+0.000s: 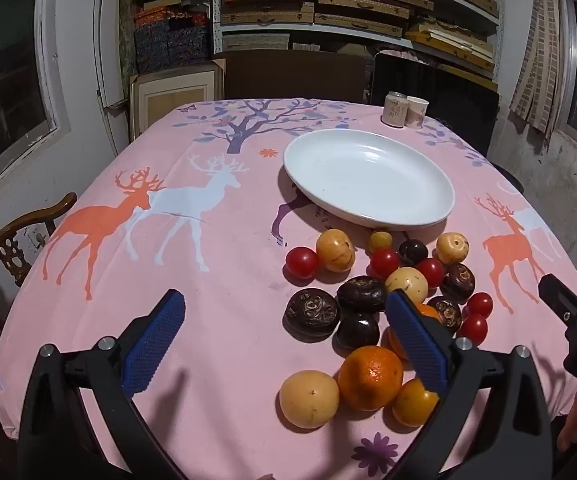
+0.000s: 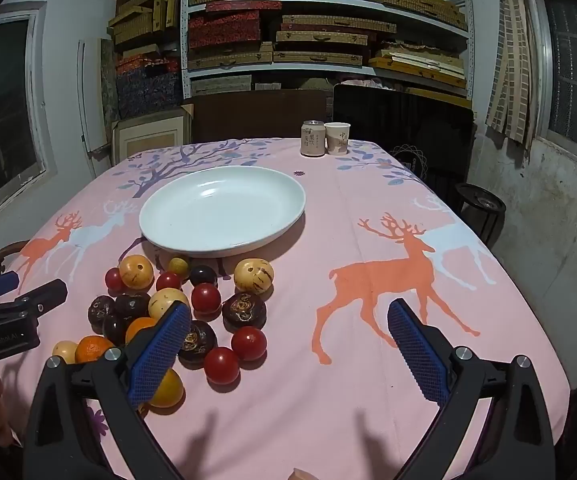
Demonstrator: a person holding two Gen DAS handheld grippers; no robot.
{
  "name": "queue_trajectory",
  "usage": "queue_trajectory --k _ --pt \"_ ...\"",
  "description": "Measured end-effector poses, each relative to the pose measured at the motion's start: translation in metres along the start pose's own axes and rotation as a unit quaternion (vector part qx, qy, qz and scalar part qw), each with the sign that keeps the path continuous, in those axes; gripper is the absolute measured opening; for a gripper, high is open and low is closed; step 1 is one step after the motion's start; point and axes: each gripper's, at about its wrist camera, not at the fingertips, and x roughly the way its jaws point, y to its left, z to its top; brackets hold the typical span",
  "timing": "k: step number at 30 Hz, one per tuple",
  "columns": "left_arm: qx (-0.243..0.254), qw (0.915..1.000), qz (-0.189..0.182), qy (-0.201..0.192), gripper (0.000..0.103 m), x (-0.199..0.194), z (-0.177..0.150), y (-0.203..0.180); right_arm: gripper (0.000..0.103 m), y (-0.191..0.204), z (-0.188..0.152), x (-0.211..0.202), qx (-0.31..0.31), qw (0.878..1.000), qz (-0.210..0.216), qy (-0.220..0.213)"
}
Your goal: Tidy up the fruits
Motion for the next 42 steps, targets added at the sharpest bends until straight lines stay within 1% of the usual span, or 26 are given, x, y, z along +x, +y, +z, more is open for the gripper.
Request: queue_trajectory --k 17,18,42 --pt "0.004 1.0 0.006 0.004 0.099 0.0055 -0.0054 0.0025 0.099 -0.0007 -0.0011 0.0004 0.005 1.0 0.005 0.0" --pt "0.006 0.9999 0.008 0.005 0.099 -0.0003 -0.0013 -0.0005 0.099 -0.0007 -0.0013 0.0006 0.005 1.0 0.004 0.001" --pt "0.009 0.9999 0.013 0.003 0.099 -0.0009 -0.0014 -0.0013 0.099 -0.0005 -0.0027 0.0017 0.005 1.0 0.007 0.002"
